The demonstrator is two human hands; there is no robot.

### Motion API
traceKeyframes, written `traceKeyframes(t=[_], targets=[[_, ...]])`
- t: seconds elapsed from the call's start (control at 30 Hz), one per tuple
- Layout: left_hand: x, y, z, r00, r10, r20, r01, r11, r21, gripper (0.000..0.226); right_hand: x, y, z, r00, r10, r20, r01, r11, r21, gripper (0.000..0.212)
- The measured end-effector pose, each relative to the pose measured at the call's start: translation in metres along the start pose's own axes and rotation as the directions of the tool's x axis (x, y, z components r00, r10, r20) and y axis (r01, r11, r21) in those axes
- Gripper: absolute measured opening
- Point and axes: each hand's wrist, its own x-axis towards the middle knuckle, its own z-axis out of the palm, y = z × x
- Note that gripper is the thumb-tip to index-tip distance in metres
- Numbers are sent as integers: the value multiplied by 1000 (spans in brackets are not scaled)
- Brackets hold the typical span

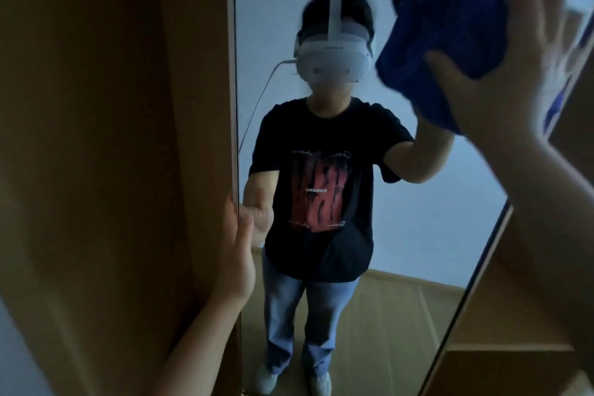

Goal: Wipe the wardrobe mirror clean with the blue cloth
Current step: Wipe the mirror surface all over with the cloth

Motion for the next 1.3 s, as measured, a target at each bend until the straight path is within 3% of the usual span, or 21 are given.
traceKeyframes(t=[0.13,0.2,0.33,0.4,0.5,0.6,0.7,0.9,1.0,1.1,1.3], targets=[[0,-8,-5,999,-34,-26,32,998,-51,58,-79,-36,21,962,-272,31,273,961,-35,63],[0,-9,-9,996,-85,3,85,995,-55,70,-121,-43,35,929,-370,34,371,928,-46,55],[-9,-12,-14,987,-159,12,160,986,-49,50,-203,-56,45,870,-474,132,481,877,-21,55],[-15,-15,-17,979,-206,1,206,977,-61,52,-239,-57,48,826,-533,184,540,842,14,53],[-14,-16,-20,965,-260,-47,257,965,-55,33,-285,-55,49,734,-605,308,624,780,46,48],[-12,-12,-16,966,-256,-39,256,967,-15,23,-304,-51,43,630,-649,425,681,725,98,46],[-18,-12,-14,964,-265,-23,265,964,-13,18,-296,-45,39,588,-671,453,692,707,149,47],[-48,-29,-11,953,-301,-28,300,953,-39,25,-252,-37,30,721,-610,328,609,784,121,48],[-47,-32,-11,965,-264,0,264,965,-8,32,-210,-23,22,800,-557,224,550,829,98,38],[-46,-31,-10,975,-222,-6,222,975,1,47,-159,-1,8,903,-412,120,406,911,74,48],[-50,-36,-8,979,-200,-33,202,977,74,28,-81,43,-18,990,-138,-14,139,988,67,50]])
